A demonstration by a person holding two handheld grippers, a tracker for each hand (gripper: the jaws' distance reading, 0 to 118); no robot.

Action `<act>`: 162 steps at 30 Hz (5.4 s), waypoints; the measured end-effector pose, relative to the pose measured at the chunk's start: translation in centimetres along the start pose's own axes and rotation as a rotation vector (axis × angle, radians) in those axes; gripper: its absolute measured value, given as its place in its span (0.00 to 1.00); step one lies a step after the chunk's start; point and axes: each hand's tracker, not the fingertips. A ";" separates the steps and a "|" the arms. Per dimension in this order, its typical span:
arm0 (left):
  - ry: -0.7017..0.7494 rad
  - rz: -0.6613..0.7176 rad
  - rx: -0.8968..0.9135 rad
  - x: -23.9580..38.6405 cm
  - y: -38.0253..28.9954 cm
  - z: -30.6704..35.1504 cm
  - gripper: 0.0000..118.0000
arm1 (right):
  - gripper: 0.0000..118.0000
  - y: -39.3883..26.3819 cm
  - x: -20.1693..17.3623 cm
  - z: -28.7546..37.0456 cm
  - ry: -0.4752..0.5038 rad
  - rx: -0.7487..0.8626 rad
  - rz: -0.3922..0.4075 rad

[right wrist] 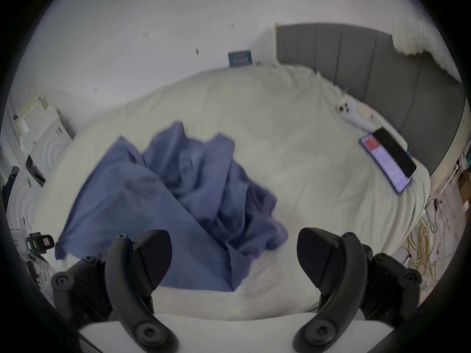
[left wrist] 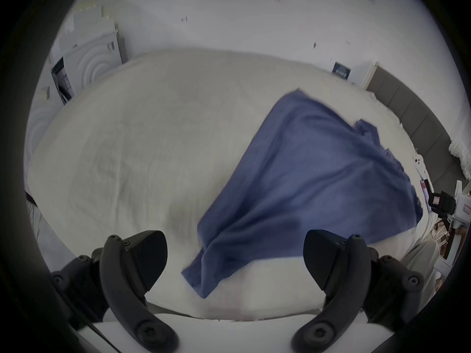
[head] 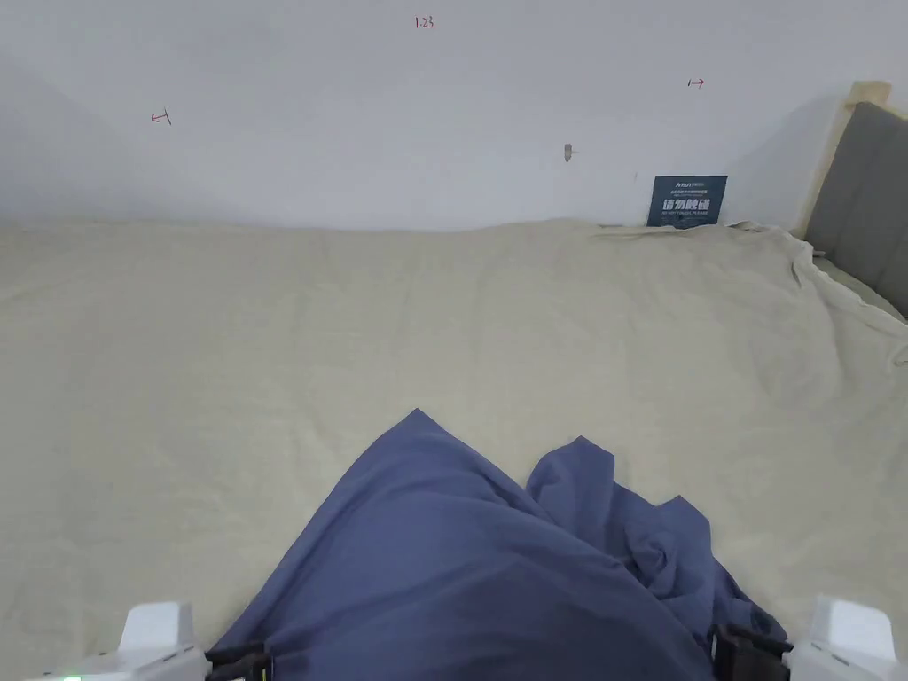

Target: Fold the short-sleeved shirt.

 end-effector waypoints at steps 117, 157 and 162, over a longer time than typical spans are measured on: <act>-0.164 -0.217 0.069 9.4 19.8 -11.9 0.00 | 0.01 11.4 -3.5 -22.2 -0.037 -0.199 0.110; -0.022 -0.062 0.570 2.6 37.2 9.7 0.00 | 0.01 40.8 -3.5 8.0 0.185 0.700 0.091; 0.024 -0.093 0.665 3.4 42.0 12.5 0.00 | 0.01 45.9 -5.0 9.7 0.196 0.790 0.080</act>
